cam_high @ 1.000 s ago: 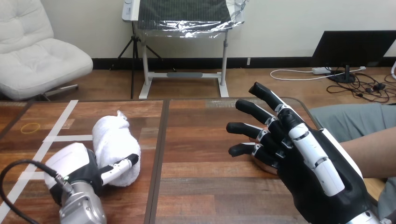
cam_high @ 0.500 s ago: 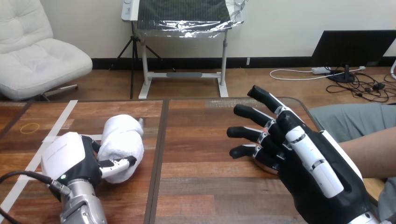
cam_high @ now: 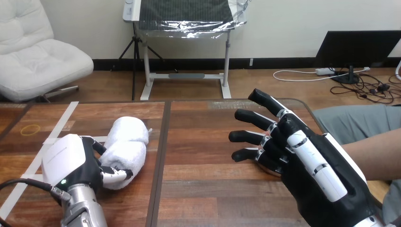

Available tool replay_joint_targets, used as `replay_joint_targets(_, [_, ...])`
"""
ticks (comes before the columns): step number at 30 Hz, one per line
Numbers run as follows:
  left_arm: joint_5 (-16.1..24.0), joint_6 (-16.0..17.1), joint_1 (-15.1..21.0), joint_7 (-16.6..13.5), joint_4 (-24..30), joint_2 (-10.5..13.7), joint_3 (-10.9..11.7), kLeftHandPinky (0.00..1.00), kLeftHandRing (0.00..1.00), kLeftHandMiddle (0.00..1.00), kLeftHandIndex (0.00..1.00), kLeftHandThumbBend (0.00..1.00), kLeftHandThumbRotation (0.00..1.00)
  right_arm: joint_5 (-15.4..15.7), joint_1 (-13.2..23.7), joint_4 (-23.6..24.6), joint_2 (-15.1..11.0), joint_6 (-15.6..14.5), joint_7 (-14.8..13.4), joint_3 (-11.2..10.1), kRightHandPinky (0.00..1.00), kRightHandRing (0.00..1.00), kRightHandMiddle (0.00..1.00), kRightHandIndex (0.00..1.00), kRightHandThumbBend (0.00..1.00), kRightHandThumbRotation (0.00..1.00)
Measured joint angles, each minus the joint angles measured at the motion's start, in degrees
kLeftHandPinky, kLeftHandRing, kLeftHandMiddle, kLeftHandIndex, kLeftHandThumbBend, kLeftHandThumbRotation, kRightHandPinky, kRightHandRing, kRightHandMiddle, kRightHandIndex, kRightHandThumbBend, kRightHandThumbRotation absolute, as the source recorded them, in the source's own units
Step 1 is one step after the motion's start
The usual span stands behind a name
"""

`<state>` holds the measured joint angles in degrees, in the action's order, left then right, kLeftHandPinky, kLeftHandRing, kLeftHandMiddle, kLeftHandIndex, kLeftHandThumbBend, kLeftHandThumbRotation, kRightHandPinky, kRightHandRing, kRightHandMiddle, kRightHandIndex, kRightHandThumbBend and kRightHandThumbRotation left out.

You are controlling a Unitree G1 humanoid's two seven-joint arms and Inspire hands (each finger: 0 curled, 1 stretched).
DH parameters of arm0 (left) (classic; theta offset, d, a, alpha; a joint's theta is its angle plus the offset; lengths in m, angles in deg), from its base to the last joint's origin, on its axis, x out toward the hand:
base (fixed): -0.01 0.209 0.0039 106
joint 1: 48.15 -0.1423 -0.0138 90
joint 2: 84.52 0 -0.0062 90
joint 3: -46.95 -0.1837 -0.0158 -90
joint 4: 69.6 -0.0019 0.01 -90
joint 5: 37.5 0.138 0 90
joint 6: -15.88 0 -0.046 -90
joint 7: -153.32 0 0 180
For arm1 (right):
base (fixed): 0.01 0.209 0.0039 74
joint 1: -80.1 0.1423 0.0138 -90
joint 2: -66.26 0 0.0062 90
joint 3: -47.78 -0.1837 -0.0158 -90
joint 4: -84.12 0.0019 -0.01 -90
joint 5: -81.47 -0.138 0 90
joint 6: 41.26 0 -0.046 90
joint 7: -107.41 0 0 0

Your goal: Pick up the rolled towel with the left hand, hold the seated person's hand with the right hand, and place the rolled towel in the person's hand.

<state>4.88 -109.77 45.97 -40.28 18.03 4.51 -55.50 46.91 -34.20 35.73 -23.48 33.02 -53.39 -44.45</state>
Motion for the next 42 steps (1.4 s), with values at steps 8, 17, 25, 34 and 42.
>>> replay_joint_targets(8, [-0.02, 0.67, -0.37, -0.49, 0.00, -0.07, 0.19, 0.25, 0.33, 0.41, 0.50, 0.66, 0.08, 0.01, 0.00, 0.00, 0.01, 0.00, 0.00, 0.00, 0.60, 0.70, 0.80, 0.90, 0.29, 0.56])
replay_joint_targets(17, [-0.76, 2.54, -1.17, -1.41, 0.00, -0.08, 0.59, 0.25, 0.33, 0.42, 0.50, 0.66, 0.06, 0.13, 0.00, -0.01, 0.02, 0.00, 0.00, 0.03, 0.59, 0.71, 0.80, 0.90, 0.28, 0.55])
replay_joint_targets(25, [-1.56, 4.75, -1.92, -2.79, -0.31, -0.09, 1.13, 0.27, 0.34, 0.42, 0.50, 0.67, 0.05, 0.90, -0.05, -0.09, 0.03, 0.00, 0.14, 0.19, 0.59, 0.70, 0.81, 0.91, 0.29, 0.55])
replay_joint_targets(34, [-1.61, 7.39, -2.30, -4.45, -0.79, -0.07, 1.91, 0.25, 0.33, 0.41, 0.50, 0.68, 0.04, 1.25, -0.23, -0.23, 0.30, 0.00, 0.13, 0.35, 0.59, 0.70, 0.81, 0.91, 0.30, 0.56])
replay_joint_targets(42, [-2.42, 12.43, -3.04, -7.37, -1.92, -0.05, 2.71, 0.26, 0.34, 0.42, 0.50, 0.68, 0.02, 1.78, -0.29, -0.25, 0.39, 0.00, 0.02, 0.38, 0.59, 0.69, 0.79, 0.89, 0.31, 0.56])
